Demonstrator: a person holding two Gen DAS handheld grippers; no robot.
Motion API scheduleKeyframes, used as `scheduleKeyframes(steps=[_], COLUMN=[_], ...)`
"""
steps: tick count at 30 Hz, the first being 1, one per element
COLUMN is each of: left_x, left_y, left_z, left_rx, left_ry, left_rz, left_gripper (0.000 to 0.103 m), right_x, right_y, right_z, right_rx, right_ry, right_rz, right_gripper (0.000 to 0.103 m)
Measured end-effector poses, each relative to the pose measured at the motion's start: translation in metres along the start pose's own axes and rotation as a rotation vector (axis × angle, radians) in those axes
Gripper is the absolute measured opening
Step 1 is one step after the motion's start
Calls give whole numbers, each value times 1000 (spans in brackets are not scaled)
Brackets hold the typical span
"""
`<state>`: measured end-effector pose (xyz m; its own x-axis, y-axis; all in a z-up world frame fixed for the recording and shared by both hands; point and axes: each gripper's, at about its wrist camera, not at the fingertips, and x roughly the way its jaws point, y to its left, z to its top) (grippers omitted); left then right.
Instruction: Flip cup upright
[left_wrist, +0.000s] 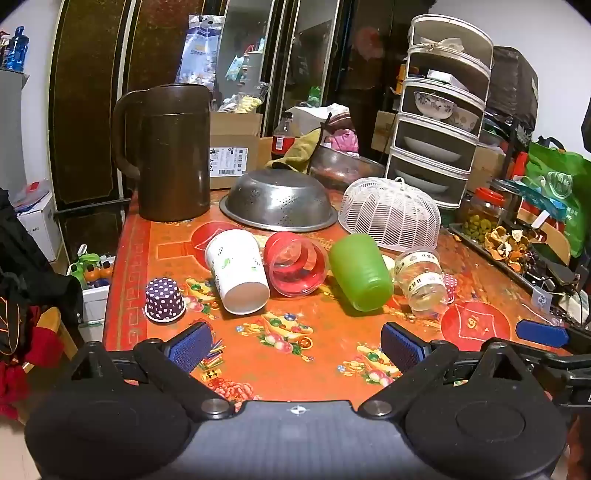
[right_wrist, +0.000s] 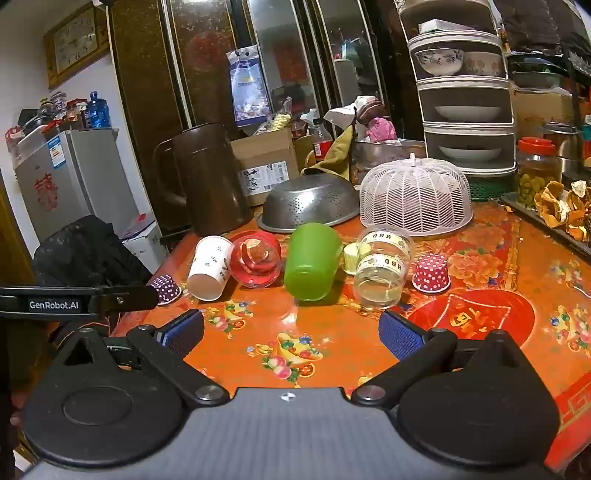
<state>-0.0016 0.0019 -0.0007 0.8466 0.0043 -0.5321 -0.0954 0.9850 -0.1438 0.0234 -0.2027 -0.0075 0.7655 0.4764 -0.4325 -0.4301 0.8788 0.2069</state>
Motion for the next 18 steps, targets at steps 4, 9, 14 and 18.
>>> scheduleKeyframes(steps=[4, 9, 14, 18], left_x=[-3, -3, -2, -4], left_y=[3, -1, -1, -2], left_z=[3, 2, 1, 0], left_rx=[1, 9, 9, 6], left_ry=[7, 20, 22, 19], left_rz=[1, 24, 26, 29], left_gripper=[100, 100, 100, 100], right_x=[-2, 0, -4, -2], right_y=[6, 11, 8, 9], right_z=[3, 6, 8, 7], right_rx=[-2, -15, -20, -36], right_ry=[-3, -1, 3, 3], right_rz=[-3, 1, 1, 8], right_gripper=[102, 102, 102, 102])
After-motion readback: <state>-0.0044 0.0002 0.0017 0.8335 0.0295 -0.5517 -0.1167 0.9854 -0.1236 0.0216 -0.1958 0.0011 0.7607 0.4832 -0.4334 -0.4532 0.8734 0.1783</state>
